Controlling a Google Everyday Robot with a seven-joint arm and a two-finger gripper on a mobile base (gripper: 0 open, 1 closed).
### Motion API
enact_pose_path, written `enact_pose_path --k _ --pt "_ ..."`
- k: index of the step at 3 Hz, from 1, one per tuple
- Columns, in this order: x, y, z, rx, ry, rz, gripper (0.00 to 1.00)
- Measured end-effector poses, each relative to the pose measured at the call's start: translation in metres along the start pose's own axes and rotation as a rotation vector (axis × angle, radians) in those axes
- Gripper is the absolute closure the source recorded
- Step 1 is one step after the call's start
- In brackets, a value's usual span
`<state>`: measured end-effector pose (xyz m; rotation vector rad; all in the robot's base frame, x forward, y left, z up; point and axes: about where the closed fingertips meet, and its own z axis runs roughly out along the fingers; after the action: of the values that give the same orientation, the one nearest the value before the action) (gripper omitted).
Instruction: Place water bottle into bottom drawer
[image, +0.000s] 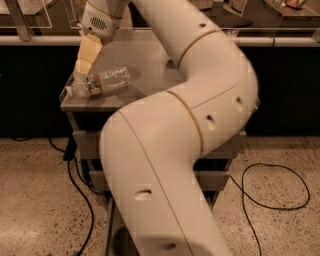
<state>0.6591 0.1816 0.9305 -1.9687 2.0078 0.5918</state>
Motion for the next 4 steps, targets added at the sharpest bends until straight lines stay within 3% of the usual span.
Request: enact_pose_path --k 1,2,3,4 --pt "0.018 0.022 -0.05 0.095 -0.044 -0.016 0.0" --pt "0.038 0.037 -0.064 0.151 -0.139 -0.086 0.0" --pt "0.069 0.039 -0.024 0.145 -0.22 -0.173 0.0" --pt "0.085 0.044 0.003 0.126 -0.208 -0.229 0.0"
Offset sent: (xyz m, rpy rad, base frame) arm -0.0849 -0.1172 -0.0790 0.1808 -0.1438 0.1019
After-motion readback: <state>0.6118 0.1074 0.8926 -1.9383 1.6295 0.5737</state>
